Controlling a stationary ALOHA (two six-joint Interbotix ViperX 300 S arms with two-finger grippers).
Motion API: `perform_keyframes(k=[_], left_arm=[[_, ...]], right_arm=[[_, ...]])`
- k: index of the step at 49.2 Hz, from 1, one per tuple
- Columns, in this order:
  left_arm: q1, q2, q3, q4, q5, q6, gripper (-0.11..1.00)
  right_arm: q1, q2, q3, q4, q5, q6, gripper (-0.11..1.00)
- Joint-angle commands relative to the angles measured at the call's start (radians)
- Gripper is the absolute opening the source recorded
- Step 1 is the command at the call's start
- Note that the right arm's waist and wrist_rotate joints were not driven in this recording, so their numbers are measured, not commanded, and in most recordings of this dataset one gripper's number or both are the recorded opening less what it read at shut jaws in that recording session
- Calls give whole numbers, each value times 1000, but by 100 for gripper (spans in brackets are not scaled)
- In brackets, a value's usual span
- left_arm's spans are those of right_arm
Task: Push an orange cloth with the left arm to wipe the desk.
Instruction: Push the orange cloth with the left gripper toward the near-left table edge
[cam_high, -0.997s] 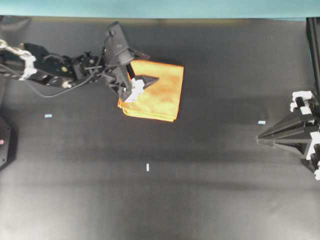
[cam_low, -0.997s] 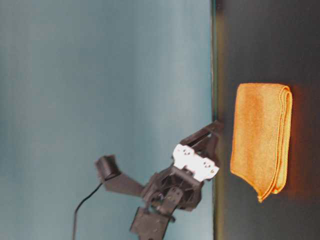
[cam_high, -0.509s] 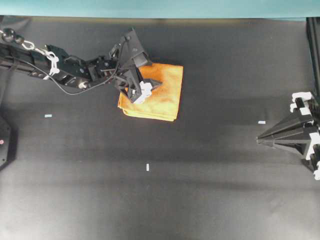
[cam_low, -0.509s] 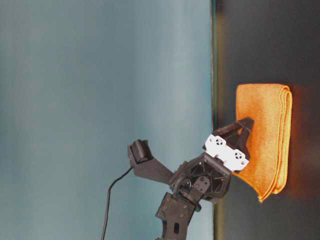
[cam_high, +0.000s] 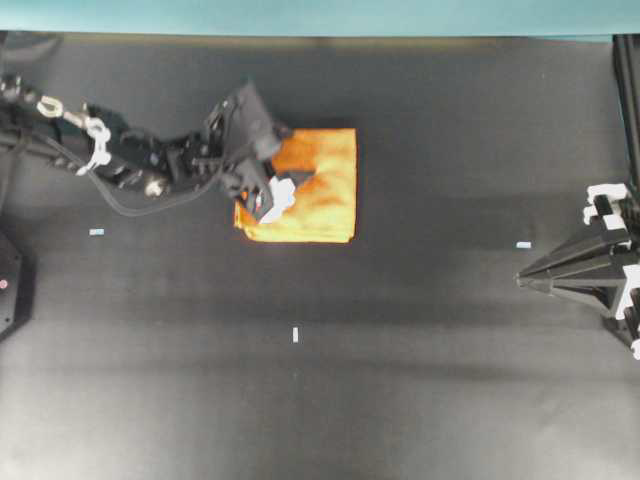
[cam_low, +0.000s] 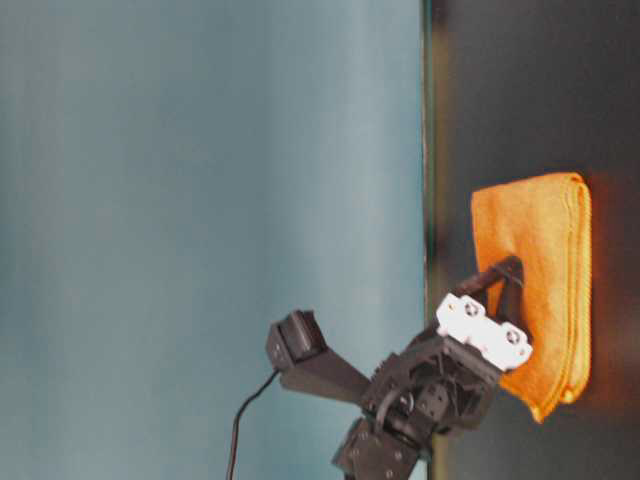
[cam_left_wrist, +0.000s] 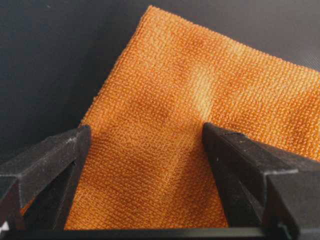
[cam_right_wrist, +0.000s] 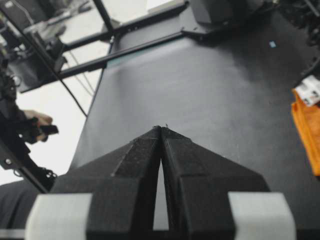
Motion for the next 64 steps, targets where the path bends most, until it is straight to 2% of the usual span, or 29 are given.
perform_keyframes(k=[1, 11, 30, 57, 64], left_arm=[[-31, -31, 18, 3, -3, 3, 87], [-112, -84, 83, 3, -8, 3, 87], [-331, -137, 193, 3, -8, -17, 87], [-712, -146, 161, 3, 21, -170, 87], [-799, -137, 135, 3, 52, -186, 87]], right_arm=[[0, -2, -3, 0, -5, 0, 0], [0, -6, -2, 2, -5, -2, 0], [0, -9, 5, 0, -5, 0, 0], [-2, -17, 9, 8, -3, -2, 0], [0, -17, 9, 11, -3, -2, 0]])
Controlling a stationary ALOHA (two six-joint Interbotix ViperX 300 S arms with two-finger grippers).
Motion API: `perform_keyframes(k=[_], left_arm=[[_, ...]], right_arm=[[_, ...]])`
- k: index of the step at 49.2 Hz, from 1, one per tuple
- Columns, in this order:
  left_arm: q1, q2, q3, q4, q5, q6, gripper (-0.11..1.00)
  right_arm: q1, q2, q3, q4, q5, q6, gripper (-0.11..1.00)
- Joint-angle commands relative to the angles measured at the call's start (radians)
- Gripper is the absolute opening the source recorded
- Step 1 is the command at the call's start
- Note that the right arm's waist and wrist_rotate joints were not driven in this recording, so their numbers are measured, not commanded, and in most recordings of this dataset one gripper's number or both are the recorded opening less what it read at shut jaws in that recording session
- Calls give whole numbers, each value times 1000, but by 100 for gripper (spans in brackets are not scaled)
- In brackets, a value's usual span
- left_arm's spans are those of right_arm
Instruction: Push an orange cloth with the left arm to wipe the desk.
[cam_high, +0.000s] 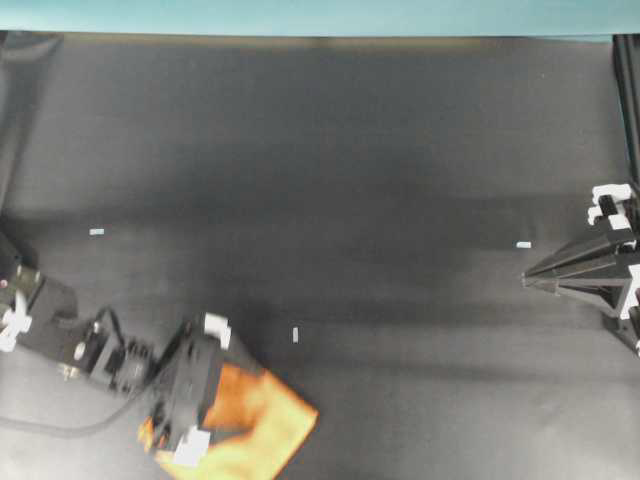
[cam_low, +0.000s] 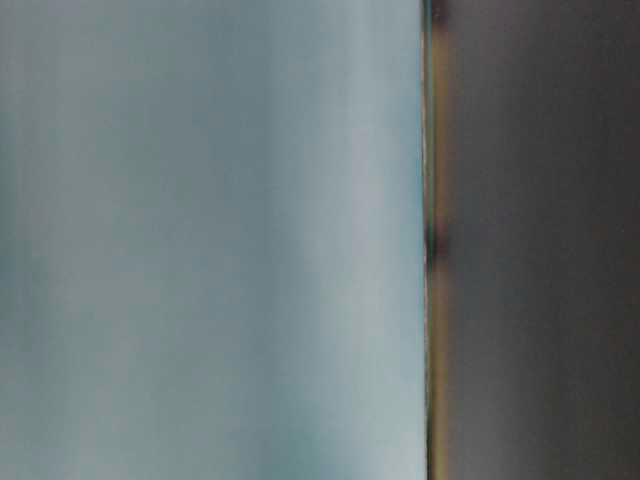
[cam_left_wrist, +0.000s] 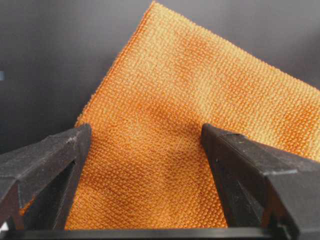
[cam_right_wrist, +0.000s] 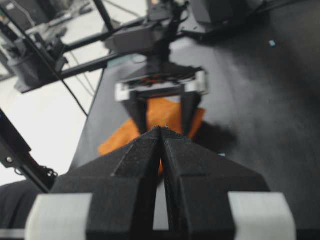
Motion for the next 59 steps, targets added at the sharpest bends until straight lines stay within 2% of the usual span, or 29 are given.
perform_keyframes(k=[1, 10, 21, 27, 40, 59], left_arm=[[-58, 3, -28, 3, 14, -3, 87], [-75, 9, -43, 3, 34, 3, 87], [-64, 3, -40, 3, 28, 14, 87], [-43, -40, -34, 3, 29, 43, 87], [-6, -224, 18, 3, 35, 147, 87], [3, -546, 160, 3, 80, 155, 87]], right_arm=[[0, 5, -6, 5, -5, 0, 0], [0, 5, -6, 5, -11, -2, 0], [0, 5, -6, 5, -6, 0, 0], [2, 3, -6, 5, -6, 0, 0], [0, -5, -6, 5, -5, -2, 0], [2, -12, -2, 5, -5, 0, 0]])
